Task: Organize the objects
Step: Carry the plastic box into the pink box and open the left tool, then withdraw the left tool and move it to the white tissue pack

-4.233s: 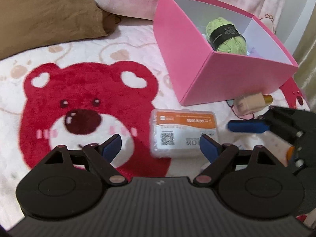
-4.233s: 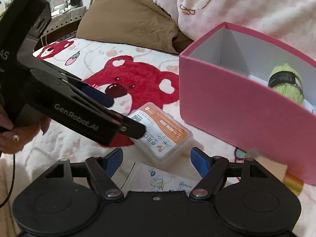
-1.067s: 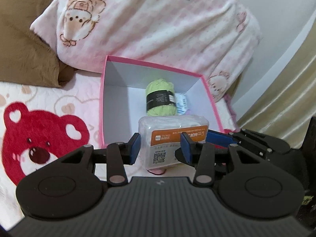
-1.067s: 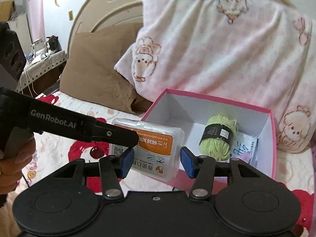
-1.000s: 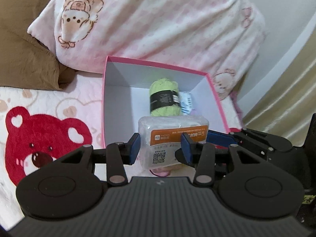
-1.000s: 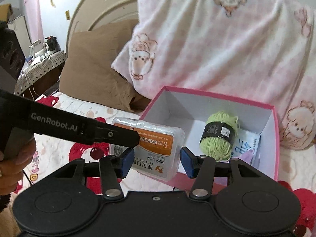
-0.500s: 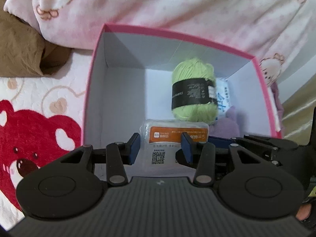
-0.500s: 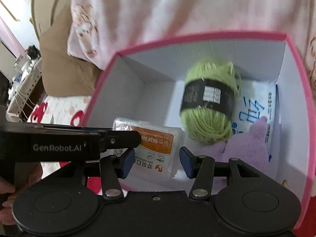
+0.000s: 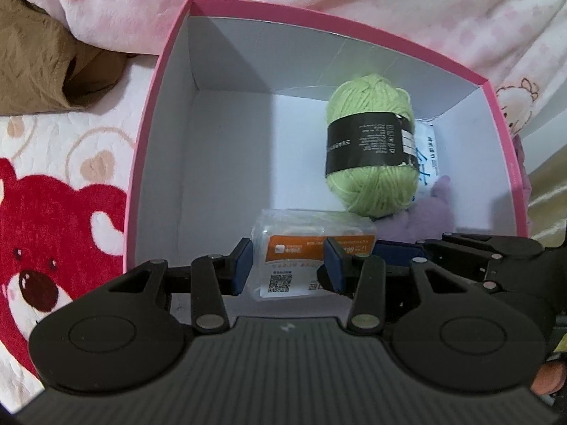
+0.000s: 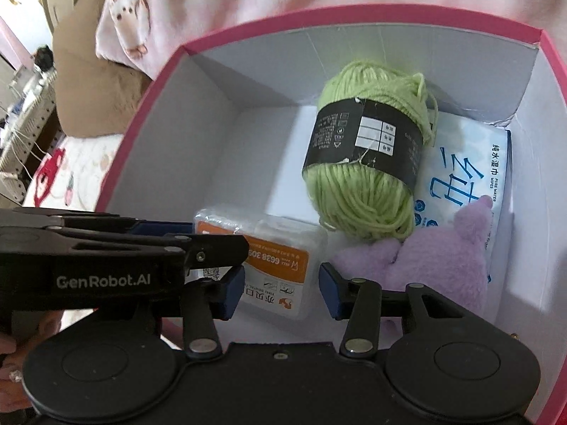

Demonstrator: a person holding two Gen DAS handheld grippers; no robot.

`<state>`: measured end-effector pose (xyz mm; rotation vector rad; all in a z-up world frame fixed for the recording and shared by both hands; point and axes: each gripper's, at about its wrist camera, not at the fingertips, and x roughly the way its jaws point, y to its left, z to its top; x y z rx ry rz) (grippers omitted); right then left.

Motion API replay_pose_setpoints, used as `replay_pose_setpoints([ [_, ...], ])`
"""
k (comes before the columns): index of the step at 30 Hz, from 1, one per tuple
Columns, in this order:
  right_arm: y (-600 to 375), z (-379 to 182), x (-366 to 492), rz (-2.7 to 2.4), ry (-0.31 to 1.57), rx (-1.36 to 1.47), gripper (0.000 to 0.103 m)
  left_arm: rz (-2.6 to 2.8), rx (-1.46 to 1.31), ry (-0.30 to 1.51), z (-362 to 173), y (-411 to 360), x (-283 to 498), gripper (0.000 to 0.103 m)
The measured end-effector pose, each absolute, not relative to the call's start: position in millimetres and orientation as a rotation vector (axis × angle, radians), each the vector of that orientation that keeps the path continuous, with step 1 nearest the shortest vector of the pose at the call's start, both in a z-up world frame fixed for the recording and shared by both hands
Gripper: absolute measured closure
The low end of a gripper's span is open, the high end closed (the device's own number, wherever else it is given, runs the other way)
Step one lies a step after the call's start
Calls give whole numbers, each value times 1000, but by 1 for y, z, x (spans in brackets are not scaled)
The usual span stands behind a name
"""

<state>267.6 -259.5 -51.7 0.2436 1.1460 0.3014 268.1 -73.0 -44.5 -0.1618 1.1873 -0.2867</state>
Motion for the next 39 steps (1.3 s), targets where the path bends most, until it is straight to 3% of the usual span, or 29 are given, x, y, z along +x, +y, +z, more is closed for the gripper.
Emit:
replay_pose_setpoints([
  [9,-246,-33,242,259,1000,139,55,-331,-129,1099,-28,-71,255,52],
  [11,-250,-21,232,252,958,134,54,-344,-135,1102,-18,-67,251,44],
  [19,-247,26,177,228,833,42,50,-342,-44,1089,25,-67,225,33],
  [27,-228,73,128,228,806,-92,42,-334,3,1052,70,-60,179,12],
  [28,-225,78,122,222,804,-109,41,-332,11,1049,74,-58,173,12],
  [30,-217,85,111,189,811,-148,29,-335,32,1044,82,-54,161,9],
  [34,-207,95,90,215,813,-152,28,-406,41,1047,93,-47,142,9],
  [36,-201,97,80,223,819,-159,19,-426,36,1042,96,-42,134,9],
  [39,-190,94,69,233,826,-176,17,-443,53,1026,97,-35,122,9],
])
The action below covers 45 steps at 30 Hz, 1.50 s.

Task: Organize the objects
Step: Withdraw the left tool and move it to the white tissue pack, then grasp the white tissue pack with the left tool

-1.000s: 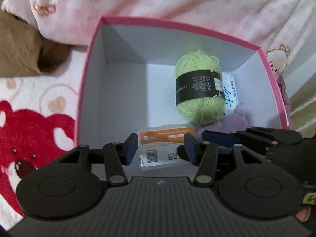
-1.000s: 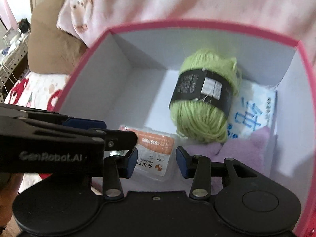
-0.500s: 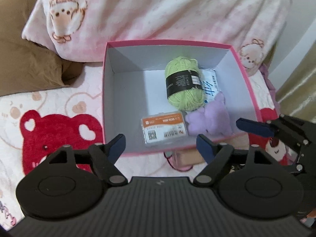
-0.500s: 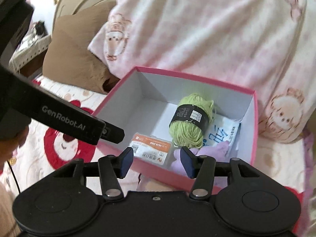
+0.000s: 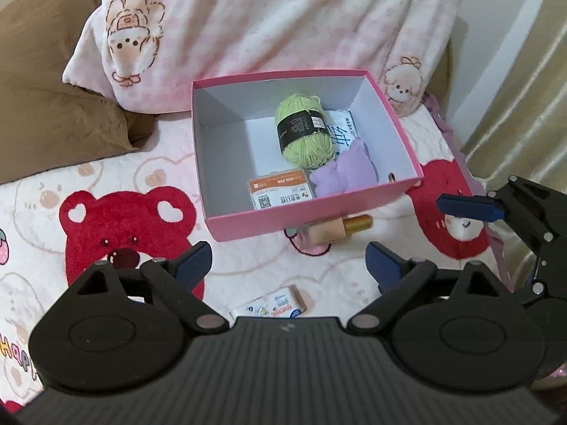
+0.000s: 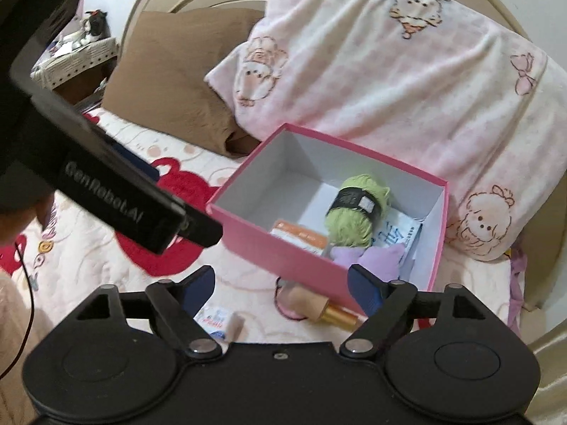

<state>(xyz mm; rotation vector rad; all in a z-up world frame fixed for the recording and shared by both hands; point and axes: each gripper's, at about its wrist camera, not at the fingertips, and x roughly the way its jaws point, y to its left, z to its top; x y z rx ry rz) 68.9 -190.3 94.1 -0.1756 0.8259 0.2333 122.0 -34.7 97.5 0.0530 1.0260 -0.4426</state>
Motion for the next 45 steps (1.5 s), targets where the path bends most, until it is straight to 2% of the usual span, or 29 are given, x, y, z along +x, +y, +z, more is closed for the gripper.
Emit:
replay_pose_setpoints([
  [3,-183,86,65,232,895,-156,12,-461,59,1010,94,-27,113,9],
  [8,-182,68,60,270,963,-37,12,-471,4,1008,81,-9,100,11],
  [17,-175,48,63,254,979,-46,12,-446,-48,962,64,9,76,9],
  [20,-170,37,66,220,981,-148,12,-456,-57,971,48,12,78,9],
  [27,-162,5,70,278,1027,-100,12,-435,-117,1053,-3,21,83,9],
  [37,-130,-62,75,299,1001,-147,12,-424,-105,1062,-50,11,89,9],
  [45,-131,-78,83,329,944,-68,12,-394,-190,1134,-82,21,106,17],
])
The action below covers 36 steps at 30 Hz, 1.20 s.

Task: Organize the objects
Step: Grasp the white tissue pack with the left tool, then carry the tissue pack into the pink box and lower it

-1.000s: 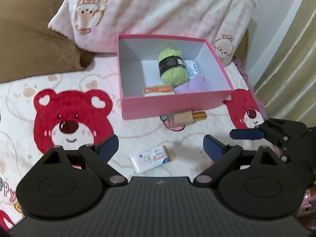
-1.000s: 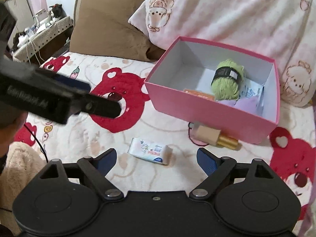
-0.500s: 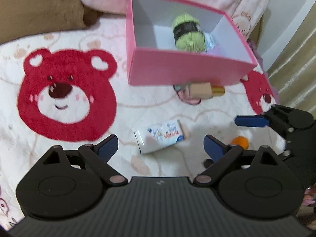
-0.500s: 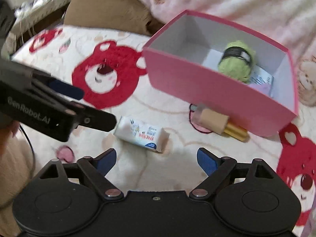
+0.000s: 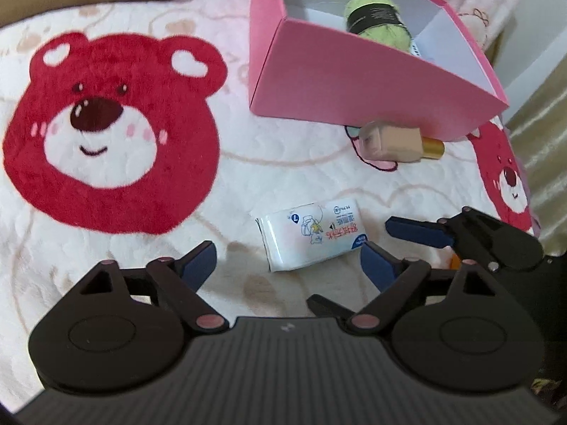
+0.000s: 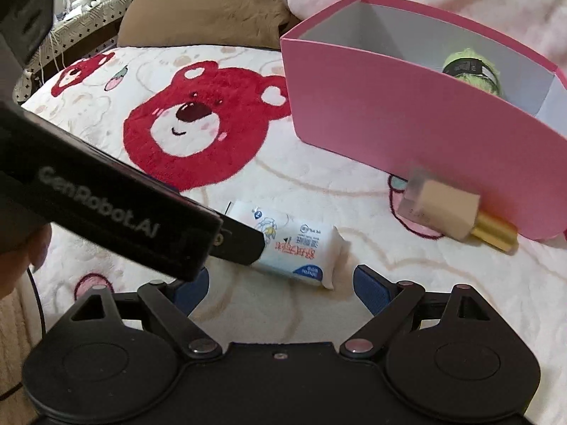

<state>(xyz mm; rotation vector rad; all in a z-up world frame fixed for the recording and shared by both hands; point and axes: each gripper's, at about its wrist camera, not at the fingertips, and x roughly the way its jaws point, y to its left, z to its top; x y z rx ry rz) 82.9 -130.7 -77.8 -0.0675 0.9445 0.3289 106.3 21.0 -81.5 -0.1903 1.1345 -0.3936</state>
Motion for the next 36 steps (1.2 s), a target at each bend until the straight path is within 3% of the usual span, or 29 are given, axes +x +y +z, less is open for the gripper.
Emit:
replay_pose_setpoints([
  [2,-130,-81,86,344,938,-57,12,-390,-201,1137,-86,19,108,23],
  [5,-128,-87,88,352,937,-60,20,-377,-213,1140,-94,14,111,42],
  [10,-126,-91,88,320,933,-66,28,-344,-247,1124,-104,12,109,48],
  [15,-133,-99,92,288,936,-37,31,-359,-238,1079,-102,6,109,65],
  [36,-143,-44,61,274,783,-55,45,-450,-196,932,-50,8,88,65],
])
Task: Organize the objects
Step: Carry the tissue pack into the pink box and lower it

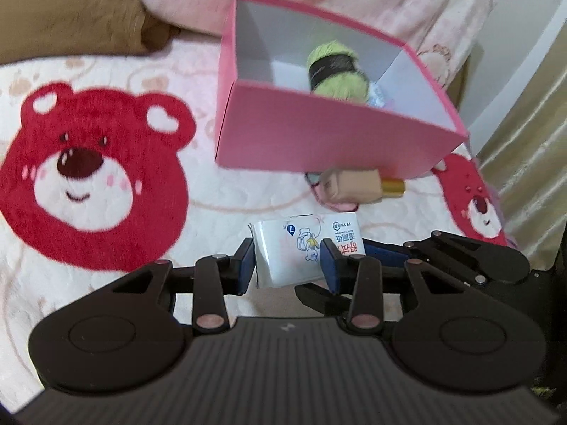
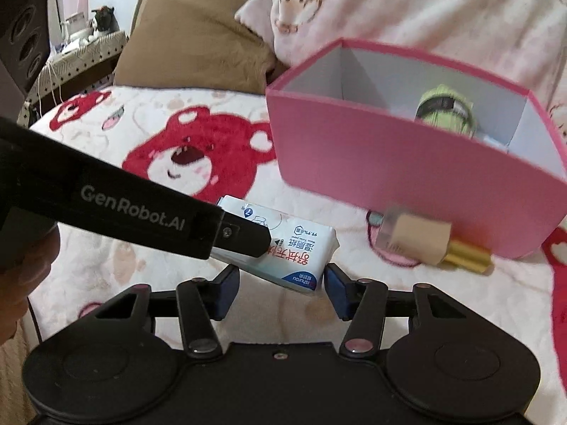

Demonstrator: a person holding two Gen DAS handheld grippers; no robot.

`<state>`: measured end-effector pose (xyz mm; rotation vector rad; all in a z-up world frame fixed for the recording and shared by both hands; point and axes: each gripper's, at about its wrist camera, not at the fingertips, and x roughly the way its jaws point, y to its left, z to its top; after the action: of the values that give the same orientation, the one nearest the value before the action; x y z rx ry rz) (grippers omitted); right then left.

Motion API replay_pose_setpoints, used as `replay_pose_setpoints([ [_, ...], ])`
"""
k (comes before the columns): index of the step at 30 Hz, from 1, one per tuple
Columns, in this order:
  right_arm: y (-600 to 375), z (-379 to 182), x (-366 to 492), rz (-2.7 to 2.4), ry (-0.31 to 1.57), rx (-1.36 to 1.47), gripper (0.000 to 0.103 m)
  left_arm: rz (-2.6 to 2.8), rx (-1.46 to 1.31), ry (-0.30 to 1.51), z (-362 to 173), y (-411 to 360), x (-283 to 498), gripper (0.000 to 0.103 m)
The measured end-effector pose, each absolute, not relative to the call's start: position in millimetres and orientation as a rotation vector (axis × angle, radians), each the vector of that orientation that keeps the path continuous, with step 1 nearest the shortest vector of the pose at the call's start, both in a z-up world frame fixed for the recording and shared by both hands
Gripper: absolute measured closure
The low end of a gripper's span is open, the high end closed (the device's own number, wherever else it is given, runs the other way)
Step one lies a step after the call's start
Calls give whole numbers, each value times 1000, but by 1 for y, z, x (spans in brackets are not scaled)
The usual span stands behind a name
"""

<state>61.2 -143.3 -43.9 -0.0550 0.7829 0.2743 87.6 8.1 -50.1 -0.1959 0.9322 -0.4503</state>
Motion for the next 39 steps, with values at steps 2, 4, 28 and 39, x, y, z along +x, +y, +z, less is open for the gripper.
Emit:
replay_pose_setpoints([
  [2,-146,-35,60,280,768,-48,45,-458,-176,903,-41,8,85,65],
  [4,-146,-27,59,283,755,-54,45,-465,-173,882,-32,8,82,66],
  [28,-171,70,148,350,712,-254,46,-410,-80,906,68,-24,171,65],
  [39,-229,13,244,395,892,39,64,-290,-106,1047,22,-48,263,65],
])
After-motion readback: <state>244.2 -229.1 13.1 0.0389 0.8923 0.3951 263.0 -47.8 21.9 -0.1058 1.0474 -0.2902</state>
